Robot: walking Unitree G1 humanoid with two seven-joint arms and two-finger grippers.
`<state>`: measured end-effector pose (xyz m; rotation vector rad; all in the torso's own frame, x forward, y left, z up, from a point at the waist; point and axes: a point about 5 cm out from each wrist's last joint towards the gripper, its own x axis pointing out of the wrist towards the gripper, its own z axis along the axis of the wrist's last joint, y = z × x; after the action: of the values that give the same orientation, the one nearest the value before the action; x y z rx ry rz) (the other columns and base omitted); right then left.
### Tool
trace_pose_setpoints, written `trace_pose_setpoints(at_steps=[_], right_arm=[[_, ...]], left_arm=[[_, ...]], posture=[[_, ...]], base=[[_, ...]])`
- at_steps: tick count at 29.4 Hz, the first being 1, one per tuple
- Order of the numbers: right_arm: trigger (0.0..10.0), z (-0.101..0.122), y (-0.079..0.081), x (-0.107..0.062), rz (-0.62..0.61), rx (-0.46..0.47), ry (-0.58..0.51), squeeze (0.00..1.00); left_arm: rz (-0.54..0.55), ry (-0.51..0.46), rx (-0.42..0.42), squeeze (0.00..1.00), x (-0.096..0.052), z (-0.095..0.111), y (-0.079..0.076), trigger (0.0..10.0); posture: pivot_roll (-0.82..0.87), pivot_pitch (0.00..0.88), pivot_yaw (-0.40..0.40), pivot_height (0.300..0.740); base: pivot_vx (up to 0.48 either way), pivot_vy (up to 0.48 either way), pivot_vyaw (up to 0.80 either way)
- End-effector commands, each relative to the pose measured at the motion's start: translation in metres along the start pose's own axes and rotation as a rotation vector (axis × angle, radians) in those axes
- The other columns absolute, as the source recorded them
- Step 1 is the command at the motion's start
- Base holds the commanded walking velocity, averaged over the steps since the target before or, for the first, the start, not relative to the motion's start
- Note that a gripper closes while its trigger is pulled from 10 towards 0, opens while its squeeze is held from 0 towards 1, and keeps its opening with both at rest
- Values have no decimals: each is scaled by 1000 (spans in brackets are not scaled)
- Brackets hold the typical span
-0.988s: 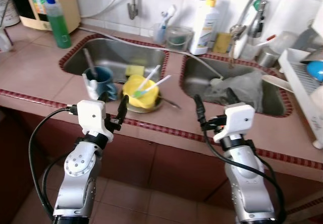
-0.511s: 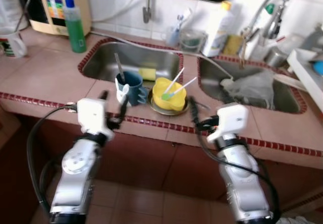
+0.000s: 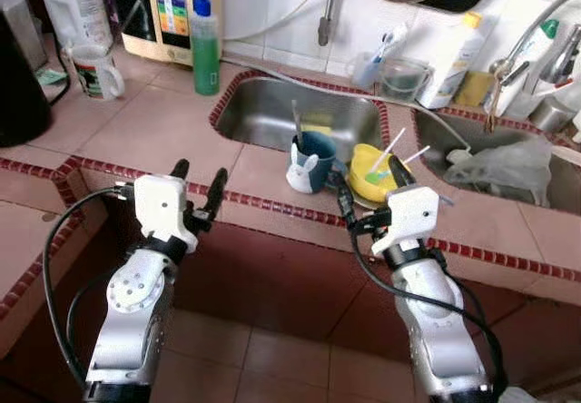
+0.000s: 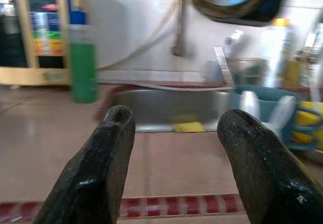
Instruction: Kitchen organization
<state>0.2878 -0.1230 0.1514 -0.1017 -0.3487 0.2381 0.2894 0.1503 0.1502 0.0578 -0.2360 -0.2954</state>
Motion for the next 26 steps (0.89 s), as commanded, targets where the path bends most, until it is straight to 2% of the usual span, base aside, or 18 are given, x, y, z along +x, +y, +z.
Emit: trace_pose_setpoints(at_steps=[1,4,15,26], right_arm=[[10000,-2,-10,-2,-38,-9,10,0],[10000,-2,-12,-2,-49,-12,12,0],[10000,-1,-16,-1,-64,-13,11,0],[10000,4,-21,1,-74,-26,-9,0]], left_arm=[[-37,-14,14,0,1,2,-7,10000],[-42,-15,34,0,0,3,-7,10000],[-50,-18,29,0,3,4,-7,10000],[-94,-25,19,0,5,5,-14,10000]], posture=[[126,16,-101,740],[125,25,-100,740],[119,41,-100,740],[113,37,-103,740]], base=[[0,0,0],[0,0,0],[0,0,0],[0,0,0]])
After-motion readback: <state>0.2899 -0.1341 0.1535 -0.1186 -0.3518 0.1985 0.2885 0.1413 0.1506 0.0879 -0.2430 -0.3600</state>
